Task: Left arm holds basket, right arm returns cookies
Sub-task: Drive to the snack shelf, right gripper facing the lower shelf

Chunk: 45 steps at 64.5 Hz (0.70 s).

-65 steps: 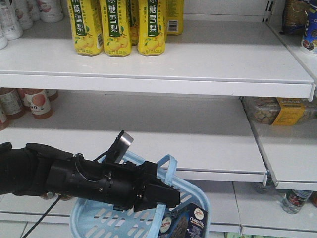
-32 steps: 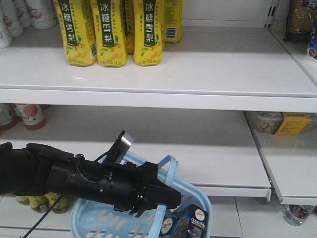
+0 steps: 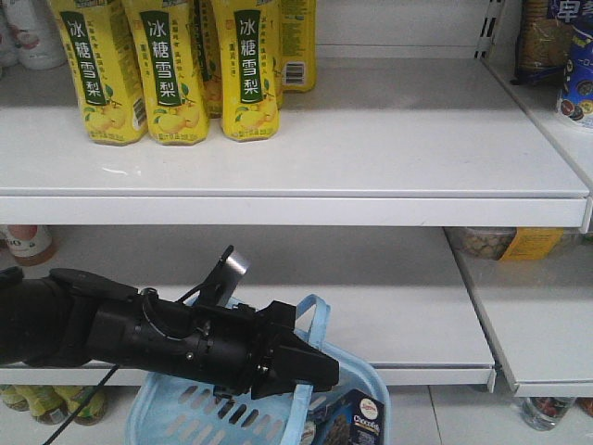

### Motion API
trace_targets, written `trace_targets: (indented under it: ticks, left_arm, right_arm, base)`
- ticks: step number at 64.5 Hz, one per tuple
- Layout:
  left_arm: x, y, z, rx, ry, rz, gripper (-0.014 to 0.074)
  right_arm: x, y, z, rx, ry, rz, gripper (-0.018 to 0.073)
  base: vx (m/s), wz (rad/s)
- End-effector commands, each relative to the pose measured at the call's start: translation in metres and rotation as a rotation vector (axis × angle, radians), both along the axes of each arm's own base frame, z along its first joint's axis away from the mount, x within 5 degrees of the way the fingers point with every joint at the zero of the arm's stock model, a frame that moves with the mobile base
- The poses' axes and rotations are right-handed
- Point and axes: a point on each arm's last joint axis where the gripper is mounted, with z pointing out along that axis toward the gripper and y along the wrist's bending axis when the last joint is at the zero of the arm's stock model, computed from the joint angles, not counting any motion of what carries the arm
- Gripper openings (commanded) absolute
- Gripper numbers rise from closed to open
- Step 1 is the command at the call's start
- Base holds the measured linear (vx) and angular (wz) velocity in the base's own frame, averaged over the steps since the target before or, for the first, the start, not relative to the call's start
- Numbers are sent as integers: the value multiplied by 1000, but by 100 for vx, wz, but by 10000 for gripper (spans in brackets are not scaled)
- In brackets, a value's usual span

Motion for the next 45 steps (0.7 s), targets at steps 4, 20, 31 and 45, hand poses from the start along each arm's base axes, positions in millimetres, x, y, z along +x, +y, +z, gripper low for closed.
trace_targets:
  ticks: [4, 20, 31, 45]
  left_arm:
    - [-1, -3, 29, -127, -47, -10, -6]
    - [-1, -3, 29, -127, -47, -10, -6]
    - [-1, -3, 29, -127, -47, -10, -6]
    - [-1, -3, 29, -127, -47, -10, -6]
  right_arm:
    - [-1, 0, 7, -6, -81, 3, -8]
    - [-1, 0, 7, -6, -81, 3, -8]
    - [-1, 0, 7, -6, -81, 3, -8]
    - [-1, 0, 7, -6, -81, 3, -8]
  base:
    - [1, -2]
    - [0, 2]
    - [0, 0]
    - [0, 0]
